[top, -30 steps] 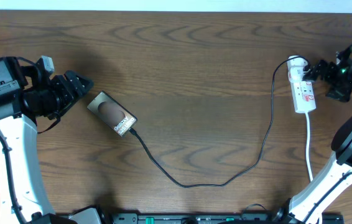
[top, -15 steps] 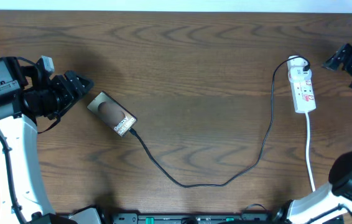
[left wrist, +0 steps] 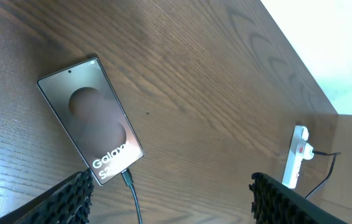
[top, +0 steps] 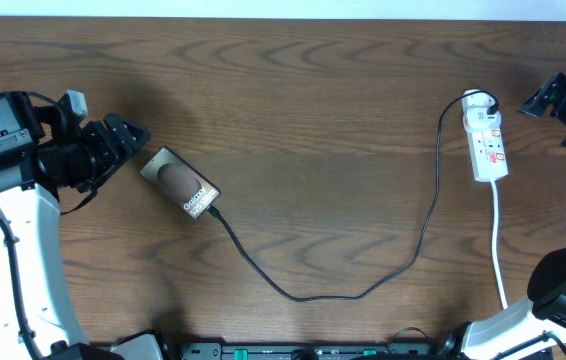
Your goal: Plug charger to phone and switch on socket
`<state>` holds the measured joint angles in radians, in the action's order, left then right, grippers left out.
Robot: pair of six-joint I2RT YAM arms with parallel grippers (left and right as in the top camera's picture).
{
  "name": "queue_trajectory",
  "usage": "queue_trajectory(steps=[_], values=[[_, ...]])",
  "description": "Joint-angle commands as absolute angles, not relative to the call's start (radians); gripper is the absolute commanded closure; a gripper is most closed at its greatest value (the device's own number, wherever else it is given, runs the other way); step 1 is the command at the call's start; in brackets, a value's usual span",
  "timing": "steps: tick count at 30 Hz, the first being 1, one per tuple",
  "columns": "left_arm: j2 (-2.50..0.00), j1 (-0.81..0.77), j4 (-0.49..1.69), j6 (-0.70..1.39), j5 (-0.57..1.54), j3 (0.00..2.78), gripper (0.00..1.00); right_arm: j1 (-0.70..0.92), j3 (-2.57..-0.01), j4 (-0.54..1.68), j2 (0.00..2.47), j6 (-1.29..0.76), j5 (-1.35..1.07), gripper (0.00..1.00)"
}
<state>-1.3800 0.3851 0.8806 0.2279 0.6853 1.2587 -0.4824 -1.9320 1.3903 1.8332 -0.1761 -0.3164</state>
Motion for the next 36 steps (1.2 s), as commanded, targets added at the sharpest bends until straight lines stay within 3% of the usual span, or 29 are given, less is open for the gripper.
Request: queue_trajectory(steps=[1, 13, 18, 25, 32, 36], values=[[-1.386, 0.387, 0.882, 0.211, 0.688, 1.260, 0.21, -0.484, -1.941, 1.391, 1.831, -0.187, -0.313, 0.01], [-1.383, 0.387, 0.881, 0.210, 0.687, 1.261, 0.21, -0.484, -1.941, 1.391, 1.831, -0.186, -0.313, 0.01], [-1.333, 0.387, 0.910, 0.210, 0.488, 1.260, 0.21, -0.484, -1.941, 1.391, 1.831, -0.187, -0.313, 0.01], [-1.196, 0.382, 0.916, 0.210, 0.473, 1.260, 0.21, -0.484, -1.941, 1.391, 1.831, -0.186, -0.313, 0.01], [-0.986, 0.199, 0.899, 0.210, 0.238, 1.245, 0.21, -0.484, -1.941, 1.391, 1.831, -0.186, -0.313, 0.01], [-0.817, 0.075, 0.725, 0.210, 0.128, 1.099, 0.21, -0.484, -1.941, 1.391, 1.831, -0.186, -0.313, 0.01]])
